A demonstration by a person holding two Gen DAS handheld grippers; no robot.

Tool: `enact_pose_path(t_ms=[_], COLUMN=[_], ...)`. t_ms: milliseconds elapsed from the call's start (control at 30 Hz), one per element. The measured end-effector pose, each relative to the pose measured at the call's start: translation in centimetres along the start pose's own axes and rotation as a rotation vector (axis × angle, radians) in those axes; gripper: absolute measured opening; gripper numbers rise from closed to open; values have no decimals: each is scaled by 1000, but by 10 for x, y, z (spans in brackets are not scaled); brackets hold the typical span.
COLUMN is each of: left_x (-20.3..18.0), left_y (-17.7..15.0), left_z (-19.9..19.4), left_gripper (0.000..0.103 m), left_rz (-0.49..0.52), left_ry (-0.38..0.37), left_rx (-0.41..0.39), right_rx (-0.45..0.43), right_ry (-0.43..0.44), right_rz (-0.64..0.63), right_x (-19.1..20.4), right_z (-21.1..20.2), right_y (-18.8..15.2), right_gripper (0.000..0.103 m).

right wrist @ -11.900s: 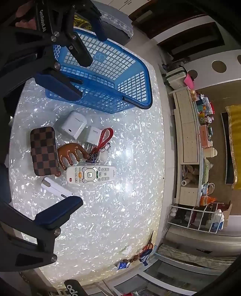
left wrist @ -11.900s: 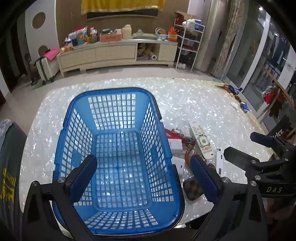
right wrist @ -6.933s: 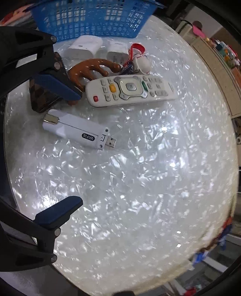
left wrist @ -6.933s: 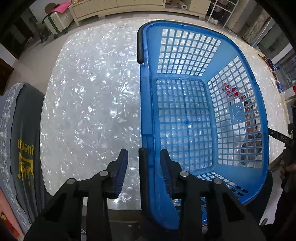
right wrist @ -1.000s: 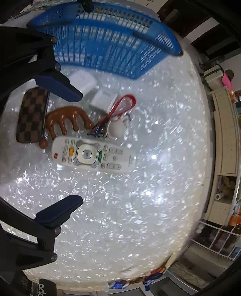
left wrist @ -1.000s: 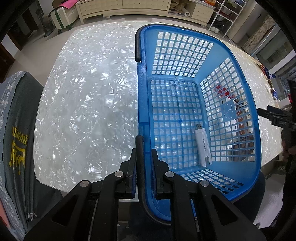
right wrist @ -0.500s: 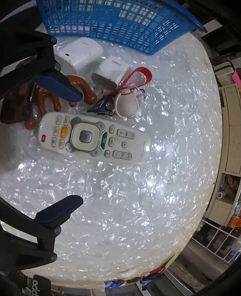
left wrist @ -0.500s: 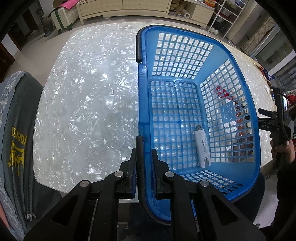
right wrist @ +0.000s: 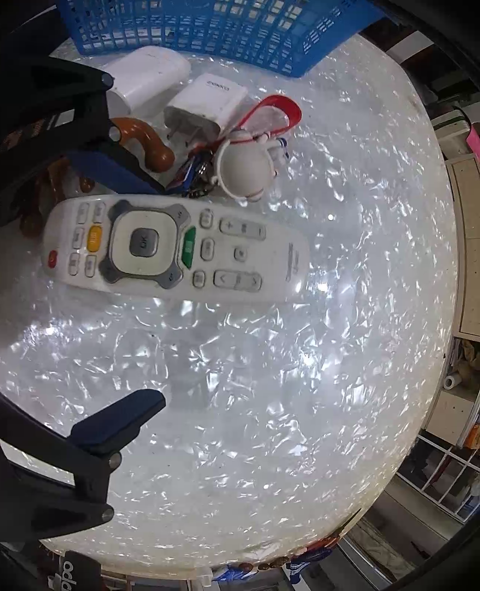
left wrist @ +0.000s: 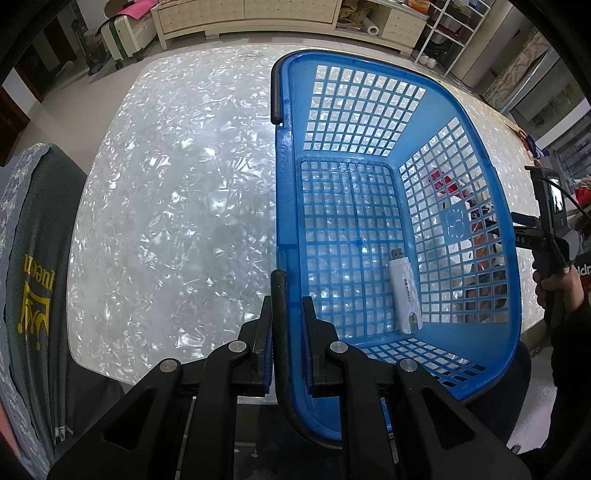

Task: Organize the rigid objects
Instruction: 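Move the right tool to the white TV remote and close on it, then carry the remote over the basket and release it with the right tool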

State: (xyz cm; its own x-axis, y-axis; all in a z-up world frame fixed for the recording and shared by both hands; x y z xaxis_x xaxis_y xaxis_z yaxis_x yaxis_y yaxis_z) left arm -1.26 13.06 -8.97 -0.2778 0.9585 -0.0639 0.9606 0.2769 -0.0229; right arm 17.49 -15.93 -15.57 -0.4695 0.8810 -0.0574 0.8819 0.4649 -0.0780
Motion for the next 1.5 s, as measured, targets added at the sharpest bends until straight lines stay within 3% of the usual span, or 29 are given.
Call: enact_pose_path(t_ms=[133, 300, 567, 700, 1033, 1500], left_x=[0, 0, 0, 0, 0, -5], left_y=[-1, -1, -1, -1, -1, 0], left_z=[0, 0, 0, -1, -2, -5], left_gripper=[14, 14, 14, 14, 14, 14], left_rz=[-5, -3, -1, -6, -9, -1], left_ry=[-9, -10, -8, -11, 1, 18], left_rx=[-3, -3, -2, -3, -6, -15], right_rx=[1, -10, -33, -66, -67, -157], right_ry=[54, 74, 75, 79, 125, 143], right_rz=[37, 22, -5, -19, 18, -10], right_x=[-5, -1, 2, 10, 15, 10], right_z=[3, -2, -5, -12, -22, -91], right_y=[12, 19, 21, 5, -15, -38], right_gripper=[91, 67, 57, 46, 46, 46])
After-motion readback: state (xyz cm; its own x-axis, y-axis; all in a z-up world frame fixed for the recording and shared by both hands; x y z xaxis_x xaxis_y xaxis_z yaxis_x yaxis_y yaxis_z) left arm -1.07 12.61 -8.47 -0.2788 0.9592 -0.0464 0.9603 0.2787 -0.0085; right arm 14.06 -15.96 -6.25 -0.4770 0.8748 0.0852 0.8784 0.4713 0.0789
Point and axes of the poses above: each gripper's, at about its wrist camera, not at the fingertips, and z roughly the way its jaws point, x to its left, y to its top, the point moved 3 cm from there along z, roughly the way its jaws point, and after that the axes turned 14 degrees about x, right-handed, at the moved point
